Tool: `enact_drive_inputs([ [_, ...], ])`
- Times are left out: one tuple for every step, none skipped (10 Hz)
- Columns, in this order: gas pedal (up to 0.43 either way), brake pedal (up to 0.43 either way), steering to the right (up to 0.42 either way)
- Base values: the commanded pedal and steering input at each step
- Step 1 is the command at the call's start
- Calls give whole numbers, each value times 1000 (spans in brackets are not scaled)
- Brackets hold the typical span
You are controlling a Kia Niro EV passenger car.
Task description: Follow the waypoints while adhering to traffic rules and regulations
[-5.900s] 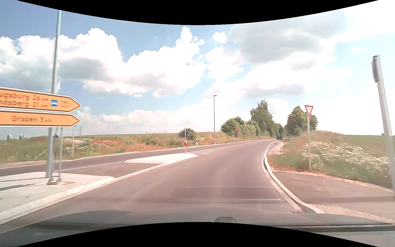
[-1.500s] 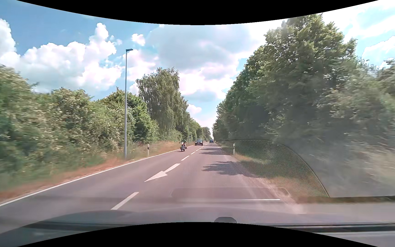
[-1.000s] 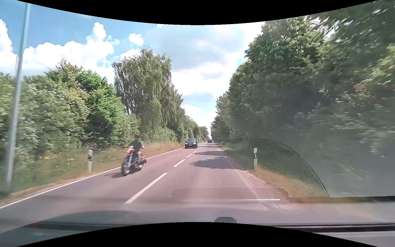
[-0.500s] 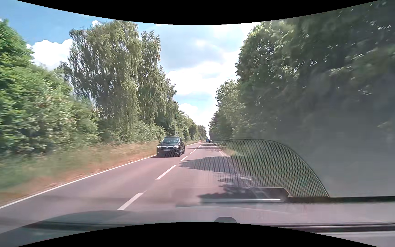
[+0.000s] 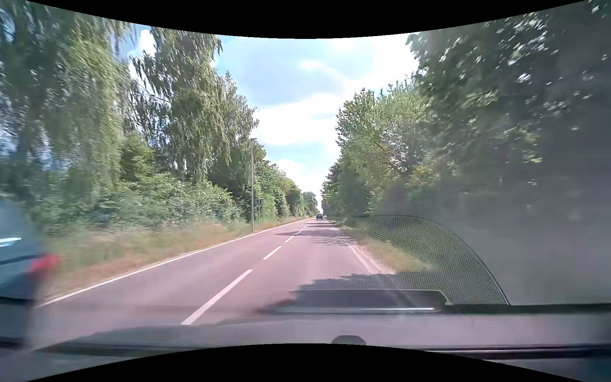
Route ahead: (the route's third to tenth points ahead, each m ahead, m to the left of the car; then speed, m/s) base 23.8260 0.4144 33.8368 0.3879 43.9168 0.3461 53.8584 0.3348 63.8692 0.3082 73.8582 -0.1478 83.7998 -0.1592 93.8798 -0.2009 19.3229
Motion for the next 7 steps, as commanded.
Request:
enact_drive_inputs([
  [370, 0, -2],
  [370, 0, -2],
  [358, 0, -2],
  [358, 0, -2],
  [350, 0, -2],
  [339, 0, -1],
  [339, 0, -1],
])
